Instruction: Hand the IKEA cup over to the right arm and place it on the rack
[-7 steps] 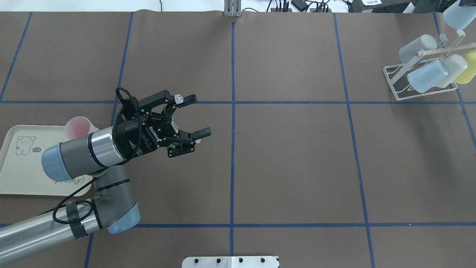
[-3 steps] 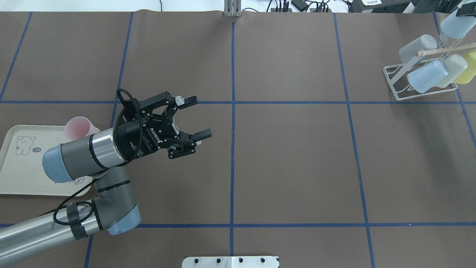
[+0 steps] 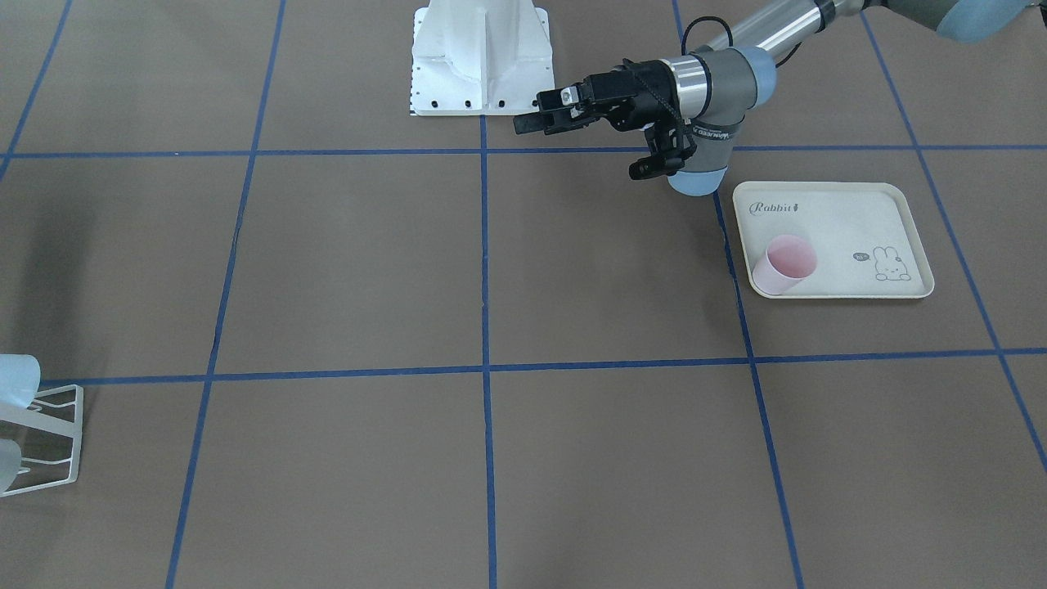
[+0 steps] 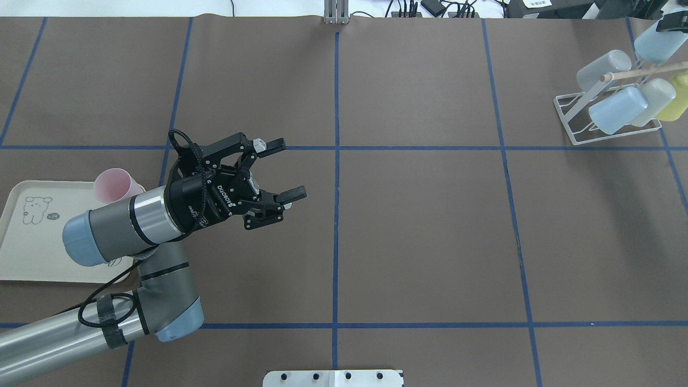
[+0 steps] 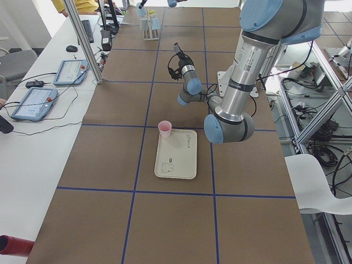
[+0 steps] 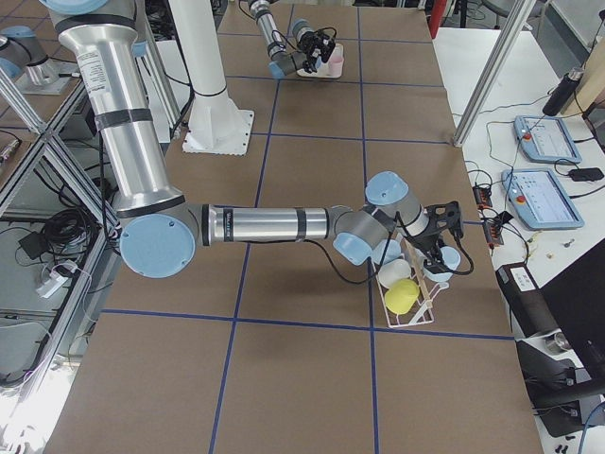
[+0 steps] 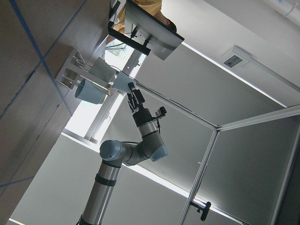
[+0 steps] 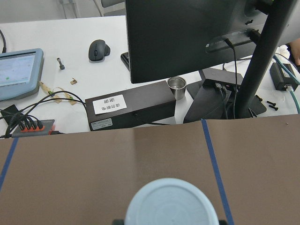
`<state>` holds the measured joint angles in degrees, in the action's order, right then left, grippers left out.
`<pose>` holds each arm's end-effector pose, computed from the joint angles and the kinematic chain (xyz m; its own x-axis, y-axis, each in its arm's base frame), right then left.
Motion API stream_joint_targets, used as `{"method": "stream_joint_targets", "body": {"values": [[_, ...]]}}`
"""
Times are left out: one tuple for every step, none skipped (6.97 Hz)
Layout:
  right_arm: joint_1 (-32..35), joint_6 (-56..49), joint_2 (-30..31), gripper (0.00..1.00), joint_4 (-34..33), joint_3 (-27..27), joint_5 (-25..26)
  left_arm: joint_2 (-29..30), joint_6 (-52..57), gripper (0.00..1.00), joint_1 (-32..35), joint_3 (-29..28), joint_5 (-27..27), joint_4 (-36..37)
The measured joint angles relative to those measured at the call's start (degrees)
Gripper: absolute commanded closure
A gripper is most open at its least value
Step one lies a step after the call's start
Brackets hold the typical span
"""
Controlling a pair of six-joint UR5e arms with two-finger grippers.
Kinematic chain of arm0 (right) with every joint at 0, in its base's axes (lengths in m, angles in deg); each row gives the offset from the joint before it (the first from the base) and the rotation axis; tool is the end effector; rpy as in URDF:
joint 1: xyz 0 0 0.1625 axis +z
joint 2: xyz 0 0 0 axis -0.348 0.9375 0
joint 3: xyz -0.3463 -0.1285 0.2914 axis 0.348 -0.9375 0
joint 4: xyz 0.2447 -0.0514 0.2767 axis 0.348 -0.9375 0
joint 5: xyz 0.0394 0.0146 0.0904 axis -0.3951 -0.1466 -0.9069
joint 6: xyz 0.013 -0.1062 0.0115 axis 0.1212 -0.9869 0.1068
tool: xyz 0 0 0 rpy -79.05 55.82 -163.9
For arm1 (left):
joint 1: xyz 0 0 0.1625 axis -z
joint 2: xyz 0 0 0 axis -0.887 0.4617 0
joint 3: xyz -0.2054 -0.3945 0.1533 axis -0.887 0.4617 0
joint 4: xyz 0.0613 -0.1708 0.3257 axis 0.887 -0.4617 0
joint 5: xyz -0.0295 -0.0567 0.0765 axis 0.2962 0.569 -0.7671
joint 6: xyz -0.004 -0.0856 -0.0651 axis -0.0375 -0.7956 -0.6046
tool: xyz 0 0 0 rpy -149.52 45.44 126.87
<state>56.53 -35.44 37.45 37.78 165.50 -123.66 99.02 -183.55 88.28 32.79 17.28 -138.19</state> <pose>-0.0416 -0.6127 0.6013 0.7112 0.1098 0.6944 -0.5106 0.7596 0.4028 0.4252 -0.3580 0.3061 -0.8096 -0.4033 -0.4265 -0.1753 0.8596 -0.4800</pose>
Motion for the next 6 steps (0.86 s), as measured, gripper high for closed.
{"method": "stream_joint_targets", "body": {"values": [[-0.23,0.01,0.09,1.00,0.02,-0.03,-0.02,0.00,0.00,0.06,-0.41,0.00,-0.39,0.00],[-0.46,0.01,0.31,1.00,-0.01,-0.05,-0.06,0.00,0.00,0.06,-0.61,0.00,-0.57,0.00],[-0.67,0.01,0.58,1.00,0.02,-0.05,-0.10,0.00,0.00,0.06,-0.71,0.00,-0.63,0.00],[-0.79,0.00,0.75,1.00,0.01,0.12,-0.39,0.00,0.00,0.06,-0.76,0.00,-0.65,0.00],[-0.82,-0.07,0.81,1.00,0.04,0.46,-1.27,0.00,0.00,0.06,-0.85,0.00,-0.66,0.00],[-0.85,-0.10,0.81,1.00,0.07,0.72,-2.11,0.00,0.00,0.06,-1.01,0.00,-0.66,0.00]]}}
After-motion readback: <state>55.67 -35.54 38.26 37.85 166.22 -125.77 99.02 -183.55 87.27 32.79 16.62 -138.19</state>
